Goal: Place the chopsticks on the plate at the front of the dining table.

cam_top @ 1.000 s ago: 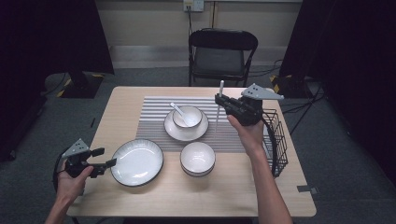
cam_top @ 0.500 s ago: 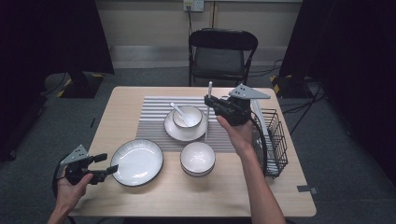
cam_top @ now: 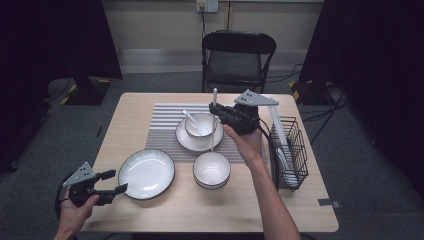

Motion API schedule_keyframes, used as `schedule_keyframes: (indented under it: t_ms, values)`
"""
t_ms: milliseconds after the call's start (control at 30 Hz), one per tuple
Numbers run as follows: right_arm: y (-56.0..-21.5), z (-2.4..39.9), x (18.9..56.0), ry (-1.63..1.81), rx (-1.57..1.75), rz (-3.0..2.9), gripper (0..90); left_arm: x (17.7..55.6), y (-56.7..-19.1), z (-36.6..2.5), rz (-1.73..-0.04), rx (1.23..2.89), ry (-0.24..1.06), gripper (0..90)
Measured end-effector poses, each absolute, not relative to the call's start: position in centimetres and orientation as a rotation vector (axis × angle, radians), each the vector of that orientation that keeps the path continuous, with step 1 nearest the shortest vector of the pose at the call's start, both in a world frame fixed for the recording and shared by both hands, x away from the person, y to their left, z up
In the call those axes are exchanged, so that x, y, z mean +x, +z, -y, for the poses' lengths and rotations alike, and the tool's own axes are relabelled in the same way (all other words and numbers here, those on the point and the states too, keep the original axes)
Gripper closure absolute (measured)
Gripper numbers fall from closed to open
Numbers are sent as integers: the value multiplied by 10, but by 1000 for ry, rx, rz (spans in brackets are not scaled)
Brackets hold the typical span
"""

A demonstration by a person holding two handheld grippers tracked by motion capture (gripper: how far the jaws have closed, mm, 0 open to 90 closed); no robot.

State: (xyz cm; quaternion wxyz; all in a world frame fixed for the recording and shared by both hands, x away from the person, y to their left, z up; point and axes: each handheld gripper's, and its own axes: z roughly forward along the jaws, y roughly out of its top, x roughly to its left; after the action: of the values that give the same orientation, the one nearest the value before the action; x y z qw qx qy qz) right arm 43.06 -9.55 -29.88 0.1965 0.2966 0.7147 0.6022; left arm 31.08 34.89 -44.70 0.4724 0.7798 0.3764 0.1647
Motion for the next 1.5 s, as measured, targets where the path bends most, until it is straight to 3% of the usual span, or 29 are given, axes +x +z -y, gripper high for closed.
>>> schedule_keyframes:
  t_ms: [133, 200, 300, 767, 1500]
  values:
    - [-294, 90, 431, 1709, 813, -2000, 852, 313, -447, -343, -898, 1892, 401, 246]
    - [-293, 86, 430, 1718, 804, -2002, 852, 314, -448, -341, -904, 1859, 336, 247]
    - [-293, 78, 430, 1731, 791, -2014, 852, 314, -447, -335, -888, 1891, 389, 241]
    - [-299, 53, 429, 1769, 752, -2068, 852, 330, -438, -300, -822, 1864, 316, 184]
    - [-304, 28, 423, 1777, 709, -2132, 852, 360, -419, -250, -734, 1870, 391, 164]
